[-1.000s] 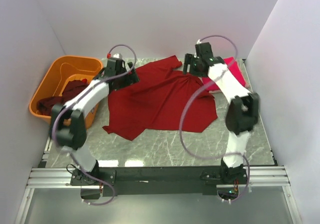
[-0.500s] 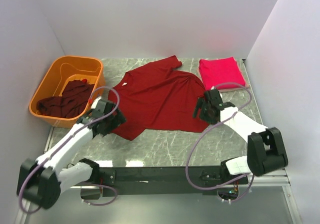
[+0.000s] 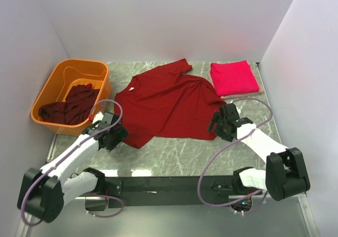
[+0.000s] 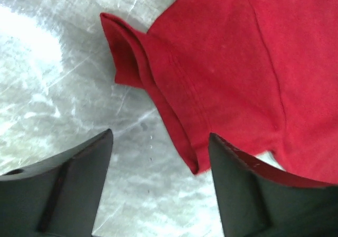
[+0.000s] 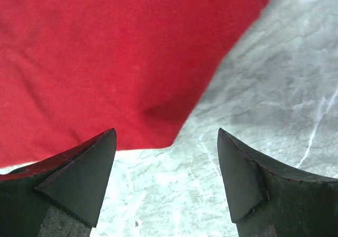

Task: Fold and stack the t-shirts
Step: Flatten the tshirt out

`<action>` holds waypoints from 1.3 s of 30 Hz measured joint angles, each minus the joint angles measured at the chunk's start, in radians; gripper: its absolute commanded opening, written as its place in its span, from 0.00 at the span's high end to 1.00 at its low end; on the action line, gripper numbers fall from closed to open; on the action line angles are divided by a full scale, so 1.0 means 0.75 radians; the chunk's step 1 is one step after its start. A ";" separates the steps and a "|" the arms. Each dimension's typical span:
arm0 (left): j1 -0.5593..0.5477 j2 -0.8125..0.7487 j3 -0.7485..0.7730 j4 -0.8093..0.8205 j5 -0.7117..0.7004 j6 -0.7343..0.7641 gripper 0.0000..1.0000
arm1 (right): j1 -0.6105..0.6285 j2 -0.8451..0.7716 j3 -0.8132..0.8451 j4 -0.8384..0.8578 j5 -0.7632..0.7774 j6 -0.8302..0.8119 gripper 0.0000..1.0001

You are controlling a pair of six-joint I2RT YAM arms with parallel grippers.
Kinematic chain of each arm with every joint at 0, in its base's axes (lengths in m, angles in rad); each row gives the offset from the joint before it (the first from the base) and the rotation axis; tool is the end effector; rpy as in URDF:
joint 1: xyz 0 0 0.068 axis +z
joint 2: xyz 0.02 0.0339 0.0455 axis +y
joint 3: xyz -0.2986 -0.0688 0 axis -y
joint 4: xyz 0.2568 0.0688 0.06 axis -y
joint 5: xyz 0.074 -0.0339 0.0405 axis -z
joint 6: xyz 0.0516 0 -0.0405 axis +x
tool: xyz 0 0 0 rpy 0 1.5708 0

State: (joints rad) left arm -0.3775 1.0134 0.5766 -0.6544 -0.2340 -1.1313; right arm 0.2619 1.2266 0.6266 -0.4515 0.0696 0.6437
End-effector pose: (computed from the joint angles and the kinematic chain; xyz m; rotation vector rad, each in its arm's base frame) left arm 0.1693 -0.0543 0.2024 -1.0372 2.4151 -0.2149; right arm 0.2205 0.0554 0.1902 0.5241 2.5835 0.2238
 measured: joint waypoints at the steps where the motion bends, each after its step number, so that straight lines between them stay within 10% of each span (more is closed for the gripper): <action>1: 0.000 0.034 -0.002 0.017 -0.001 0.001 0.26 | -0.008 0.002 -0.006 0.000 0.001 0.006 0.18; 12: 0.000 0.340 0.021 0.218 -0.014 0.005 0.66 | -0.036 0.130 -0.011 0.092 -0.025 0.038 0.43; 15: 0.000 0.366 0.023 0.259 -0.024 0.004 0.99 | -0.036 0.156 -0.007 0.124 -0.023 0.043 0.58; 25: 0.000 0.347 0.035 0.294 -0.027 0.095 0.99 | -0.039 0.157 -0.004 0.102 -0.007 0.053 1.00; 39: 0.000 0.277 0.117 0.377 0.015 0.275 0.99 | 0.010 0.337 0.432 -0.123 -0.022 -0.024 0.92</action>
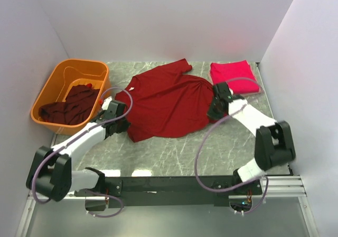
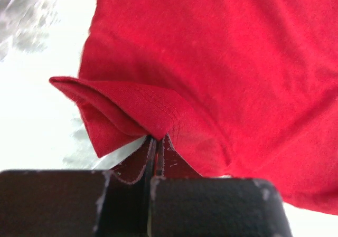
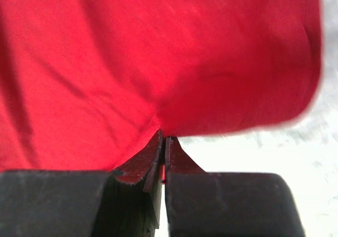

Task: Fold and stack the t-shirts
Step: Flatten the tshirt out

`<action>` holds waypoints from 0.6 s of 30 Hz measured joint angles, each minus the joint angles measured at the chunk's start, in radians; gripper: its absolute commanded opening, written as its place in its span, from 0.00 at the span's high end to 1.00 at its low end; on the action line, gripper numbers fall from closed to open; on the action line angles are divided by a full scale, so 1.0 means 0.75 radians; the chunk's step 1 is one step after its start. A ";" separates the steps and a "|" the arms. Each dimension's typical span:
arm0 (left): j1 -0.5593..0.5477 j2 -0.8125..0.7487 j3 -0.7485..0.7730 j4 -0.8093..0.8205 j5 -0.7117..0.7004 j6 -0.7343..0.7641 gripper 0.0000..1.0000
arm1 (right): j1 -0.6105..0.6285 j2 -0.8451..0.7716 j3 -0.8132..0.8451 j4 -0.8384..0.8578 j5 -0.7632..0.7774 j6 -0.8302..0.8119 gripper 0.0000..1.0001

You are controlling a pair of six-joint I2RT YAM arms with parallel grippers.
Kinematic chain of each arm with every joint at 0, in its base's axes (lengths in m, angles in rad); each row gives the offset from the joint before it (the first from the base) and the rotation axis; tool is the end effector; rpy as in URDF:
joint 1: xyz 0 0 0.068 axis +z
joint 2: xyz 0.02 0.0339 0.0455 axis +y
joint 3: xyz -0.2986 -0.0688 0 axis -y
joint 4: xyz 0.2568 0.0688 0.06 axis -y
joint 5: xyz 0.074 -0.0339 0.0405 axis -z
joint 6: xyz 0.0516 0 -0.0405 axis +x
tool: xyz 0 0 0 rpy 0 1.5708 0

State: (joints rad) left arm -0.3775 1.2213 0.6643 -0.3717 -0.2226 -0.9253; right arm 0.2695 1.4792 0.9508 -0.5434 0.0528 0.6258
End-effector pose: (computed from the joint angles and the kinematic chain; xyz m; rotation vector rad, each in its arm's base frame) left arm 0.2291 -0.0786 0.2097 -0.7616 2.3691 -0.2804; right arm 0.2945 0.0785 0.2230 0.4890 2.6148 0.2301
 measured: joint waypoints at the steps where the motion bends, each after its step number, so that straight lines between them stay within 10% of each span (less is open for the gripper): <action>1: 0.000 0.023 0.013 0.011 -0.002 0.001 0.99 | 0.005 0.052 0.055 0.000 0.001 -0.008 0.90; 10: 0.000 0.155 0.107 0.048 -0.016 0.011 0.99 | 0.057 0.632 0.655 -0.081 0.101 -0.059 0.48; 18: 0.000 0.183 0.112 0.044 -0.024 0.010 0.99 | 0.127 0.512 0.586 -0.104 0.227 -0.089 0.47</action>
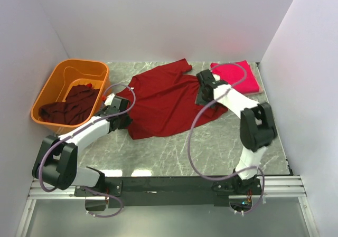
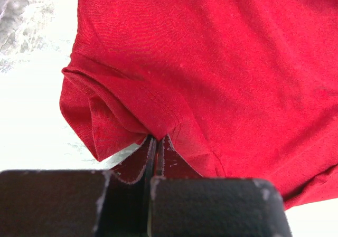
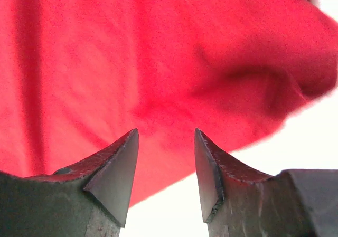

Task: Fold and stack the t-shirts
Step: Flatten the tshirt out

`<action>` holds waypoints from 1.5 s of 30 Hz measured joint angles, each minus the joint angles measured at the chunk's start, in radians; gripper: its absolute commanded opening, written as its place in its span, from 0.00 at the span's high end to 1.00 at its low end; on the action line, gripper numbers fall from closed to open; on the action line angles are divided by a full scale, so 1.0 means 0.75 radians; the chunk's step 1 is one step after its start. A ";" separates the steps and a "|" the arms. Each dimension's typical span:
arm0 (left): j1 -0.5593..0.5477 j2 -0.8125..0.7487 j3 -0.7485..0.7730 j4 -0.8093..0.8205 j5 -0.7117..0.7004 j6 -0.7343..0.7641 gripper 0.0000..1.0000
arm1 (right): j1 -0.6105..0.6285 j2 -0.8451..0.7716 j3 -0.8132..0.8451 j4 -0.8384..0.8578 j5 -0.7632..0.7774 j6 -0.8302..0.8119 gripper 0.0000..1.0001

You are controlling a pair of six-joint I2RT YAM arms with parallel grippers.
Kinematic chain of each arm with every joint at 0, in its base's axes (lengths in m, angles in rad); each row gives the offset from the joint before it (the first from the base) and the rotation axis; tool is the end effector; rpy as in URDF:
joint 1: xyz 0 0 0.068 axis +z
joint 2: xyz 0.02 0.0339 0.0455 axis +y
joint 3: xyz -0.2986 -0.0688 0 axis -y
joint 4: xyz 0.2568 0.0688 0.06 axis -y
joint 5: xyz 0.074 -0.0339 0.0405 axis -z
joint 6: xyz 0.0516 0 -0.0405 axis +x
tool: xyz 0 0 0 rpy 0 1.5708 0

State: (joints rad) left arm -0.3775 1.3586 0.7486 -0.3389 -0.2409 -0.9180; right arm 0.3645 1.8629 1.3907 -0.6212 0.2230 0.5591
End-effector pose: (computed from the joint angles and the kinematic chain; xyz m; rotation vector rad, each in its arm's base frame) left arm 0.2595 -0.0897 0.2066 -0.7596 2.3784 -0.2430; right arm 0.3956 0.1387 0.2257 0.3253 2.5982 0.0214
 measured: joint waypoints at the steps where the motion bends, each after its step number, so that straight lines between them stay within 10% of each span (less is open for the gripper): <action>1: 0.000 0.000 0.000 0.000 0.000 0.000 0.99 | -0.002 -0.056 -0.052 0.001 0.004 0.000 0.47; 11: 0.000 0.000 -0.002 0.012 0.007 -0.001 0.99 | -0.107 -0.275 -0.405 0.109 -0.084 -0.034 0.49; 37: 0.000 -0.038 -0.036 0.016 -0.021 -0.015 0.99 | -0.129 -0.112 -0.326 0.211 -0.068 -0.045 0.66; 45: 0.000 -0.040 -0.036 0.013 -0.037 -0.017 0.99 | -0.129 -0.108 -0.324 0.211 -0.064 -0.060 1.00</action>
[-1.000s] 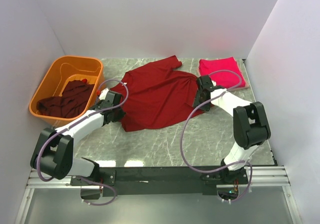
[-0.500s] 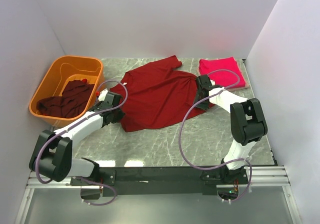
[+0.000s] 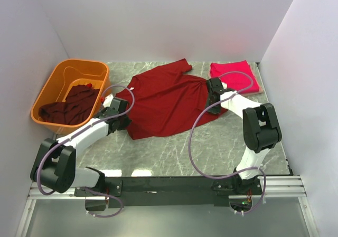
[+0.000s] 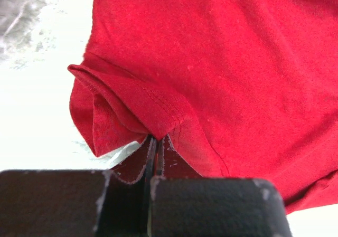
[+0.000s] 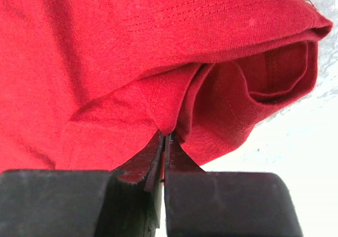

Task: Fold and stack the t-shirts
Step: Flatten the tshirt out

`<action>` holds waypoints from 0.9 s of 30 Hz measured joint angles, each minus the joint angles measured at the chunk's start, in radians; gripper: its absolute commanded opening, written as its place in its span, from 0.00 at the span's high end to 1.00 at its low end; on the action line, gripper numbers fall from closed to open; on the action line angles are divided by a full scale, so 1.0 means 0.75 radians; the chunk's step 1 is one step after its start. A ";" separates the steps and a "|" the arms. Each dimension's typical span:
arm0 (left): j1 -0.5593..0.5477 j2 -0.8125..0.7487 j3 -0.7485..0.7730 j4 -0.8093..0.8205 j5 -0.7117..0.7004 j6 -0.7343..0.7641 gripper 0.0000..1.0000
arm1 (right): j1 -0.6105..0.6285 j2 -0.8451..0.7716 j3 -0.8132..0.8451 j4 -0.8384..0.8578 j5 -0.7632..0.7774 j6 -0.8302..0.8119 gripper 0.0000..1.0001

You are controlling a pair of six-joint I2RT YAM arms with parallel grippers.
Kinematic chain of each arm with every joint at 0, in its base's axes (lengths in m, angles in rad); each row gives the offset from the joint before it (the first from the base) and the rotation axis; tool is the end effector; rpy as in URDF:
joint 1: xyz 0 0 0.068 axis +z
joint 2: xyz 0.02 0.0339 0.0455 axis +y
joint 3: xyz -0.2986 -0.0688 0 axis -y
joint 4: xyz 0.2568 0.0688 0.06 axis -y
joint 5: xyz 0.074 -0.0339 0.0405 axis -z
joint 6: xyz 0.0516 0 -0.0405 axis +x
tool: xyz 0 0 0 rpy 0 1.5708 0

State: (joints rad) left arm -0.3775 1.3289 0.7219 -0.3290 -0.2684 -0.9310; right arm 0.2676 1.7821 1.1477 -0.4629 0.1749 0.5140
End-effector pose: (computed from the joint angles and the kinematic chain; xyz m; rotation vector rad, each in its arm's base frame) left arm 0.2533 -0.0857 0.2066 -0.7806 2.3473 -0.2293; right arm 0.3707 0.0923 0.1905 0.3797 2.6120 0.0286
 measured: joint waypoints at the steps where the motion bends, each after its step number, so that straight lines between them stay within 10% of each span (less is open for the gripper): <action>1: 0.000 -0.005 -0.001 -0.005 -0.005 -0.003 0.99 | 0.000 0.000 0.000 0.001 0.001 0.001 1.00; 27: -0.004 -0.694 0.286 -0.066 -0.200 0.070 0.99 | 0.000 -1.139 -0.157 0.007 0.028 -0.025 1.00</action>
State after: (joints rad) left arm -0.3801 0.8082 0.9367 -0.3782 -0.4187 -0.8787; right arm 0.2676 0.9276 1.0302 -0.4580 0.1963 0.4950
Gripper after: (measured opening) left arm 0.017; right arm 0.010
